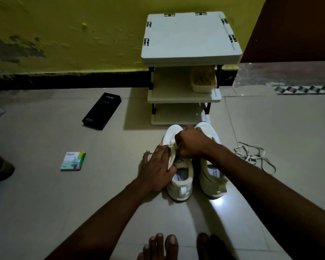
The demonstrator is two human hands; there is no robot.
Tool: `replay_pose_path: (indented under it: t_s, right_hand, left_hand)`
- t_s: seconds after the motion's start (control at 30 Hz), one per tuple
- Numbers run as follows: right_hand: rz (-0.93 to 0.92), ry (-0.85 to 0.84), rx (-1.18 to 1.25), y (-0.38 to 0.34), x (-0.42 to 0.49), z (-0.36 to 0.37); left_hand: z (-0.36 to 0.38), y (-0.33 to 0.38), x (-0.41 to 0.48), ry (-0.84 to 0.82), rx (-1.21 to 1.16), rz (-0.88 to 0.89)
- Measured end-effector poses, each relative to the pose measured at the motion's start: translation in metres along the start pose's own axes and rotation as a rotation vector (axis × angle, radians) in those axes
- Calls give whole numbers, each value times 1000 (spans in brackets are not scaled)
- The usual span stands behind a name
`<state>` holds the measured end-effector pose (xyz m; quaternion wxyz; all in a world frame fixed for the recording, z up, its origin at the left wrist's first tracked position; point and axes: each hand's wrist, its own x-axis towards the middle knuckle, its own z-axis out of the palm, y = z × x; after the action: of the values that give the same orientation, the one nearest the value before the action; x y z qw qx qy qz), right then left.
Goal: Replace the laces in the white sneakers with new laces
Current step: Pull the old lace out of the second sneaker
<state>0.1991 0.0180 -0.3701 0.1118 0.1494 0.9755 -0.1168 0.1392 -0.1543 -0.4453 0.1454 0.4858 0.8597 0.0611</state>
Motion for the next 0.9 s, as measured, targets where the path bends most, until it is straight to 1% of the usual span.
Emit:
replay_pose_path:
  t_s: [0.03,0.07,0.1,0.13,0.17,0.2,0.27,0.3,0.33,0.37,0.4,0.43,0.47,0.5,0.53,0.57,0.6,0.63,0.67,0.7,0.73,0.8,0.83,0.87,0.9]
  right_hand:
    - [-13,-18,146,3,1,-2]
    - [6,-9,419,5,1,-2]
    - [78,14,755,6,-2,-1]
    - [170,46,1033,6,-6,1]
    - [229,58,1185,6,-10,5]
    - [240,74,1169,6,-11,10]
    - [190,97,872,5,-11,14]
    - [164,93,773,5,-11,10]
    - [142,77,825,5,-11,5]
    - [142,46,1008,8,-12,1]
    - [136,-4,1253,11,-16,-2]
    - [139,-75,1441,14,-20,-4]
    - [129,-124,1532,18,-24,-2]
    - [132,-134,1484,20,-26,1]
    - [143,-126,1350,18,-29,2]
    - [135,-102,1165,16,-32,-1]
    - [111,-59,1051,14,-32,-4]
    - [94,-5,1040,13,-30,-7]
    - [92,38,1115,13,-29,-10]
    - [114,48,1240,13,-29,-12]
    - [154,14,1390,14,-30,-12]
    - [231,-121,1638,12,-31,-13]
    - [254,-162,1687,11,-31,-10]
    - [262,-159,1676,13,-32,-11]
    - [250,-125,1574,12,-30,-7]
  left_hand:
    - [0,-1,0,6,14,3]
    - [0,-4,1,5,24,11]
    - [-2,-6,1,-1,35,23]
    - [-3,-7,1,-12,46,36]
    - [-6,-8,2,-21,53,54]
    - [-8,-8,2,-23,61,76]
    - [-10,-4,5,6,90,129]
    - [-10,-4,6,22,104,148]
    - [-10,-5,6,26,111,157]
    - [-11,-7,7,24,116,162]
    - [-11,-11,7,21,126,164]
    - [-12,-13,7,18,145,169]
    - [-12,-15,7,8,168,177]
    - [-12,-15,8,-7,190,185]
    - [-11,-15,9,-17,202,190]
    - [-9,-14,10,-13,206,197]
    - [-8,-12,12,-13,211,208]
    - [-8,-12,13,-19,218,216]
    - [-9,-13,15,-29,228,219]
    - [-9,-13,16,-34,235,222]
    - [-9,-13,16,-28,238,221]
    - [-11,-15,16,-14,226,223]
    - [-11,-14,15,-24,217,218]
    - [-13,-11,16,-31,218,216]
    - [-13,-11,14,-41,225,213]
